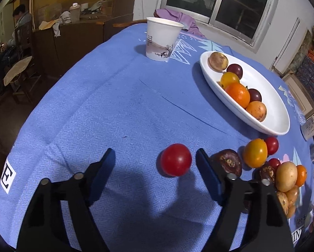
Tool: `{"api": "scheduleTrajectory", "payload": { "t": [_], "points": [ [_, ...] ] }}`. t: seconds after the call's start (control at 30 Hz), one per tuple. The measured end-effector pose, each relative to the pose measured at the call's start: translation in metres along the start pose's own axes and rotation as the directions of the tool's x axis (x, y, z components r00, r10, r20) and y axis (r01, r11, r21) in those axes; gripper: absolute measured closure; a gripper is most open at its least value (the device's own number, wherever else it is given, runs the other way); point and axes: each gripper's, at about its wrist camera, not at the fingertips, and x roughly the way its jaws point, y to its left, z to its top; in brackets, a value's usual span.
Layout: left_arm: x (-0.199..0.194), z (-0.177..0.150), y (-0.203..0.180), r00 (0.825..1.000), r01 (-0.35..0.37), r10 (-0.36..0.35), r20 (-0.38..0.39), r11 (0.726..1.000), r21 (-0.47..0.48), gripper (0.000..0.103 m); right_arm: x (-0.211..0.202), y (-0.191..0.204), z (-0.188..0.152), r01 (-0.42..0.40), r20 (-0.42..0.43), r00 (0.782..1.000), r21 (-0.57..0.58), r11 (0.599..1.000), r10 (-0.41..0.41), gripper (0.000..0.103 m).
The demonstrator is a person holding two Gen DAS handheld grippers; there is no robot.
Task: Organize fruits
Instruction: 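Withdraw both tools from the plate toward the remaining fruits, then grasp the red tomato with the left tool while the right tool grasps the orange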
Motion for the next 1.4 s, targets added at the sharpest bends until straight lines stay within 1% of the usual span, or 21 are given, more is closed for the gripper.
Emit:
{"api": "scheduleTrajectory", "payload": {
  "t": [0.03, 0.2, 0.27, 0.3, 0.33, 0.37, 0.4, 0.7, 0.9, 1.0, 1.2, 1.23, 1.3, 1.37, 1.4],
  "points": [
    [0.0, 0.0, 0.001, 1.0, 0.01, -0.01, -0.002, 1.0, -0.003, 0.04, 0.0, 0.0, 0.0, -0.001, -0.001, 1.0, 0.001, 1.0, 0.001, 0.028],
    [-0.001, 0.0, 0.003, 0.999, 0.051, -0.051, -0.002, 0.998, -0.021, 0.048, 0.0, -0.001, -0.001, -0.011, -0.003, 1.0, 0.008, 1.0, 0.011, 0.028],
    [-0.001, 0.0, 0.001, 0.998, 0.056, -0.056, -0.005, 0.998, -0.016, 0.05, 0.0, 0.0, -0.001, -0.013, -0.002, 1.0, 0.008, 1.0, 0.013, 0.028],
    [0.0, -0.001, 0.001, 0.998, 0.063, -0.063, -0.008, 0.998, -0.012, 0.057, 0.0, 0.0, -0.001, -0.012, -0.002, 1.0, 0.007, 1.0, 0.012, 0.028],
    [0.0, -0.001, -0.001, 0.997, 0.082, -0.082, -0.011, 0.997, -0.009, 0.066, 0.0, 0.0, -0.001, -0.012, -0.002, 1.0, 0.006, 1.0, 0.012, 0.028],
    [-0.001, -0.001, -0.003, 0.995, 0.1, -0.1, -0.011, 0.995, -0.005, 0.069, 0.0, 0.0, -0.001, -0.012, -0.003, 1.0, 0.006, 1.0, 0.012, 0.028],
    [-0.002, -0.002, -0.005, 0.995, 0.1, -0.1, -0.007, 0.995, 0.004, 0.073, 0.001, 0.0, -0.001, -0.012, -0.004, 1.0, 0.006, 1.0, 0.012, 0.028],
    [0.0, -0.007, -0.01, 0.997, 0.077, -0.076, -0.008, 0.996, 0.041, 0.073, 0.005, 0.001, -0.003, -0.027, -0.022, 0.999, 0.004, 1.0, 0.027, 0.028],
    [-0.003, -0.009, -0.019, 0.999, 0.035, -0.037, 0.018, 0.996, 0.082, 0.074, 0.02, 0.009, -0.011, -0.073, -0.087, 0.994, 0.005, 0.997, 0.074, 0.028],
    [-0.003, -0.008, -0.02, 0.999, 0.041, -0.043, 0.018, 0.996, 0.084, 0.074, 0.029, 0.016, -0.015, -0.067, -0.109, 0.992, -0.013, 0.998, 0.065, 0.028],
    [-0.007, -0.006, -0.015, 0.997, 0.067, -0.069, 0.028, 0.996, 0.062, 0.074, 0.048, 0.029, -0.013, -0.014, -0.124, 0.992, -0.066, 0.998, 0.005, 0.029],
    [-0.007, -0.006, -0.015, 0.997, 0.069, -0.071, 0.029, 0.996, 0.062, 0.074, 0.05, 0.031, -0.013, -0.009, -0.127, 0.992, -0.079, 0.997, -0.001, 0.03],
    [-0.007, -0.006, -0.016, 0.997, 0.07, -0.072, 0.028, 0.996, 0.063, 0.074, 0.057, 0.037, -0.015, -0.005, -0.151, 0.989, -0.111, 0.994, -0.012, 0.036],
    [-0.007, -0.006, -0.017, 0.997, 0.071, -0.073, 0.026, 0.995, 0.066, 0.074, 0.064, 0.04, -0.016, -0.011, -0.182, 0.983, -0.128, 0.992, -0.012, 0.047],
    [-0.006, -0.007, -0.017, 0.997, 0.073, -0.075, 0.026, 0.995, 0.068, 0.074, 0.065, 0.04, -0.017, -0.028, -0.188, 0.982, -0.127, 0.991, 0.003, 0.05]
  ]
}}
